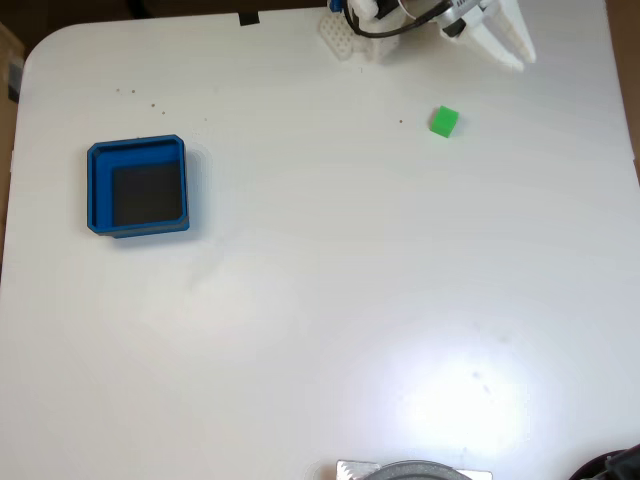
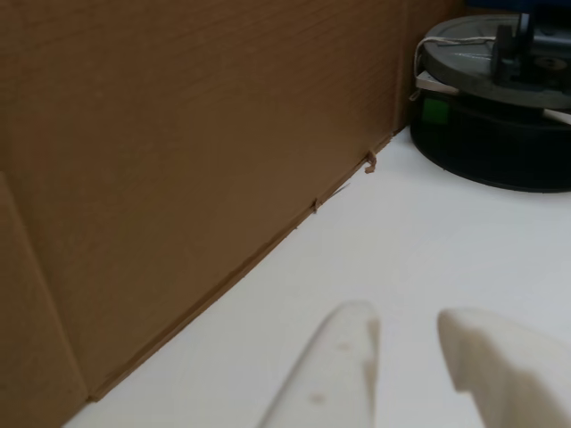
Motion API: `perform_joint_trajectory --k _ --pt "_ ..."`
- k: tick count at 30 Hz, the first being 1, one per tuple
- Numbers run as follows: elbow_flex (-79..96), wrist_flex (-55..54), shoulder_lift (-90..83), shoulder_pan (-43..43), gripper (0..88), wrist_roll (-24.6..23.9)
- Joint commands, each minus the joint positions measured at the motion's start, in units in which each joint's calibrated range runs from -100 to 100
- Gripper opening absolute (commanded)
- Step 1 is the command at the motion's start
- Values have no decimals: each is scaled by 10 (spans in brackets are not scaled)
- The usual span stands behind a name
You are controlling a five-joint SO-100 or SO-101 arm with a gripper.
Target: Pick up green cube and drop it in the blue box
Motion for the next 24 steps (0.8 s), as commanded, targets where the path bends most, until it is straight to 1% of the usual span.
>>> perform_joint_trajectory --k 1,12,16,24 --pt "-38 -4 0 -6 20 0" --pt "-44 103 0 -6 20 0" --pt "-52 106 1 -6 20 0" --pt "-146 107 28 -6 20 0"
